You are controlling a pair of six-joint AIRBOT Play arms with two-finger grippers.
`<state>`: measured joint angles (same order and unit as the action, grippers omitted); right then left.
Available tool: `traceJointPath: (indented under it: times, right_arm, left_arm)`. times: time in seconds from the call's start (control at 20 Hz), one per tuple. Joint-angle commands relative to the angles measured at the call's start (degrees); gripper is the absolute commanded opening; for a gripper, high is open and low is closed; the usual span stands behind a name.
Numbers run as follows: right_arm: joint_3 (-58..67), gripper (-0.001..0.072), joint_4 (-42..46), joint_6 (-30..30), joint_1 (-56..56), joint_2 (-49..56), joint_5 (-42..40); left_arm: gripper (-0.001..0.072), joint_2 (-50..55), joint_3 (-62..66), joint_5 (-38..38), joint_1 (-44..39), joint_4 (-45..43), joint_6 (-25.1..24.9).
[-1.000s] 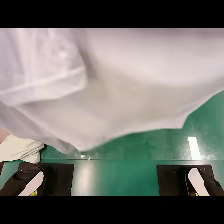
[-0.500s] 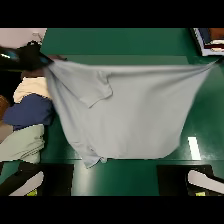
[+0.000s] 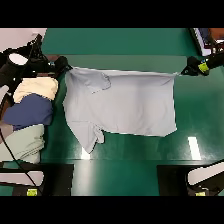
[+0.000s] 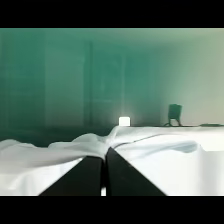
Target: Fold the shirts.
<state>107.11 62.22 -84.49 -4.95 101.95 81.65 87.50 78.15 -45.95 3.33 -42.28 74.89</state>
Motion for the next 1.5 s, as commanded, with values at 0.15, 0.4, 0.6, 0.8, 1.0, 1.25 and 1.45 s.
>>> traceJointPath:
  times: [0.15, 0.4, 0.6, 0.8, 1.0, 1.25, 1.45]
  right_arm:
    - [-1.22, 0.0008, 0.57, 5.11, 0.20, 0.11, 2.60]
    - [-16.76, 0.0008, 0.48, 5.09, 0.39, -4.74, -2.80]
    - [-26.40, 0.0009, 0.33, 5.09, 1.88, -7.06, -7.34]
    - [-30.93, 0.0011, 0.28, 5.05, 3.34, -8.59, -9.57]
    - [-28.92, 0.0315, 0.57, 5.11, 3.34, -8.76, -4.31]
    - [-28.59, 0.0315, 0.94, 7.26, -1.09, -15.50, 4.22]
    - [-35.15, 0.0456, 0.83, 7.26, -2.38, -23.63, 2.32]
  left_arm:
    - [0.0020, 2.29, 4.22, -10.56, 0.04, -6.82, -4.76]
    - [0.0021, 2.32, 0.33, -17.57, 0.04, -17.97, -4.39]
    - [0.0021, 2.32, -5.29, -11.63, 0.00, -18.23, -4.37]
    - [0.0024, 2.32, -5.60, -12.09, 0.00, -18.49, -2.32]
    - [0.0499, 1.99, -3.45, -18.18, 1.14, -18.93, 0.52]
    - [0.0499, -9.57, -9.94, -28.00, 5.03, -22.99, 3.91]
    - [0.0499, -23.41, -28.92, -27.63, 2.49, -23.15, 6.69]
